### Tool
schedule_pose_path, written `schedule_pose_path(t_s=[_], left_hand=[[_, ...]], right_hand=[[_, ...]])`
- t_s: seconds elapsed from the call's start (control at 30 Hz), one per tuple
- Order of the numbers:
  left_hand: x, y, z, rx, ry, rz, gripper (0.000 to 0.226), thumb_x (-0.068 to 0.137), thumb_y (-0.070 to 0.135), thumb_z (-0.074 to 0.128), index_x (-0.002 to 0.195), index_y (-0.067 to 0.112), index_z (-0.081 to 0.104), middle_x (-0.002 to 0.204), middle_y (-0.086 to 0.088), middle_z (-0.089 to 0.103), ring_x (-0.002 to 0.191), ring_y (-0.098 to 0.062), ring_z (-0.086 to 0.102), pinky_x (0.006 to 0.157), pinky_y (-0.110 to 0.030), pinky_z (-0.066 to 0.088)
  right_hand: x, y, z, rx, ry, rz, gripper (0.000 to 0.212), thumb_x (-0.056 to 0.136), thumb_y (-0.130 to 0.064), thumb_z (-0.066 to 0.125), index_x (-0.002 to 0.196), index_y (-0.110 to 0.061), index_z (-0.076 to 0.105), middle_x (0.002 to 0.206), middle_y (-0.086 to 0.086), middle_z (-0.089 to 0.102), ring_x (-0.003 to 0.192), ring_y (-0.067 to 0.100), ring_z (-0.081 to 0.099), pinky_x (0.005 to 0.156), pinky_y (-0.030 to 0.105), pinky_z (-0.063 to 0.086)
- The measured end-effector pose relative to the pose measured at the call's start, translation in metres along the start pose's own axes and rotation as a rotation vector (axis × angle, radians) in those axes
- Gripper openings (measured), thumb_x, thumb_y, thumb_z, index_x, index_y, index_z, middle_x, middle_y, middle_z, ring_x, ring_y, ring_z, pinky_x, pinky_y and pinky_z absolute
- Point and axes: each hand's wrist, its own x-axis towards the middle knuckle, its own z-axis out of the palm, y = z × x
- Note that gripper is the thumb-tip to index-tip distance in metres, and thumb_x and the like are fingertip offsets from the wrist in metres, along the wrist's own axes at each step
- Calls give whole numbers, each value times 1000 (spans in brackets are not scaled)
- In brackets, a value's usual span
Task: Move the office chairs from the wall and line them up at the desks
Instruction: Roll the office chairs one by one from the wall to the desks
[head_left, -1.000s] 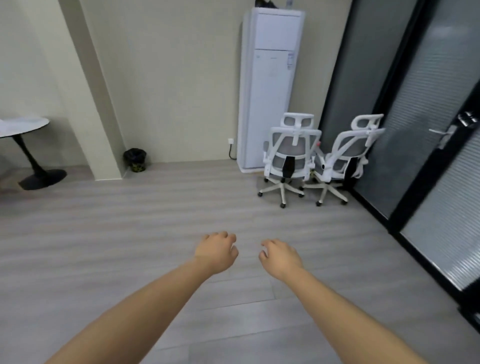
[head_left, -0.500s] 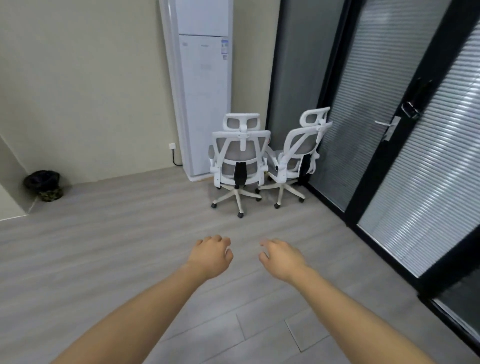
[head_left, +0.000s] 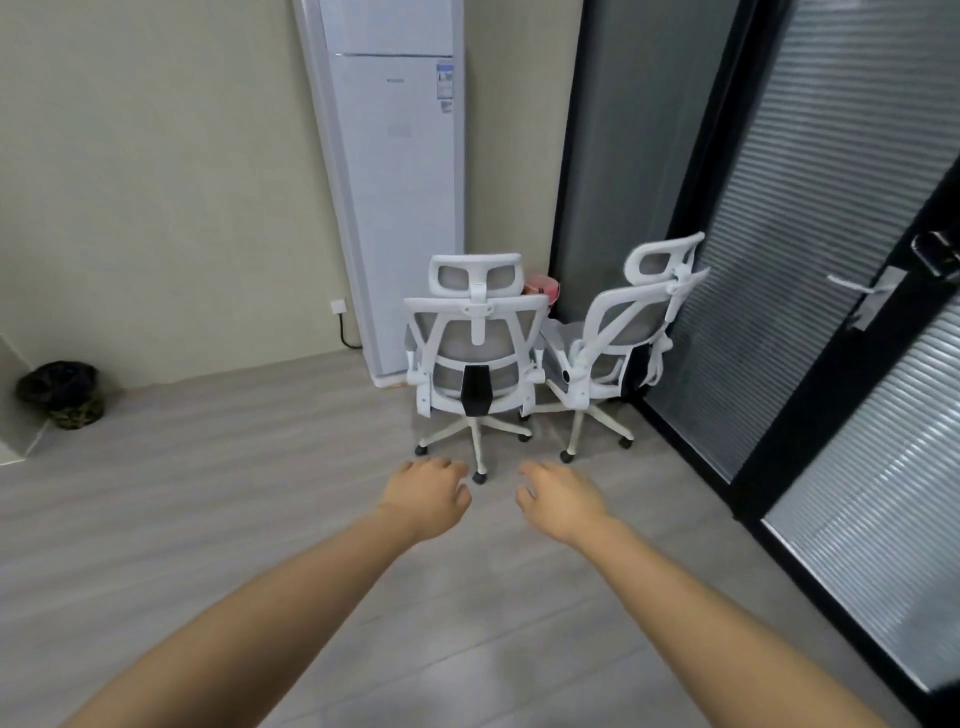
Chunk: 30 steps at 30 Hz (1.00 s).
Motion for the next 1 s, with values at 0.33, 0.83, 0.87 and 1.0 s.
schedule_pose_path(t_s=[0.33,0.83,0.87,1.0], left_hand=[[266,-44,-42,-50,76,-21,38,97,35,39,129,23,54,129,-4,58,117,-32,53,101,-41,39],[595,-110,-94,-25,228,-112,38,97,39,39,129,26,55,127,0,60,118,-26,53,101,-42,41],[609,-114,-94,-42,245,-138,39,97,39,39,130,26,56,128,1,60,119,-26,52,102,-42,40],[675,-130,-102,-82,293,-204,38,98,37,38,130,25,54,131,2,57,123,-24,48,104,-40,39]], right_hand=[[255,54,-48,71,50,-31,35,97,-33,44,127,-23,58,125,4,62,115,32,59,91,41,50],[602,135,-126,123,133,-198,35,99,-31,47,129,-17,59,130,5,61,118,26,56,98,41,48],[619,138,-130,125,150,-221,36,99,-31,48,131,-17,59,132,5,61,120,25,55,100,40,47],[705,147,-146,99,186,-335,37,100,-32,46,132,-19,59,130,0,58,122,23,51,103,41,44]])
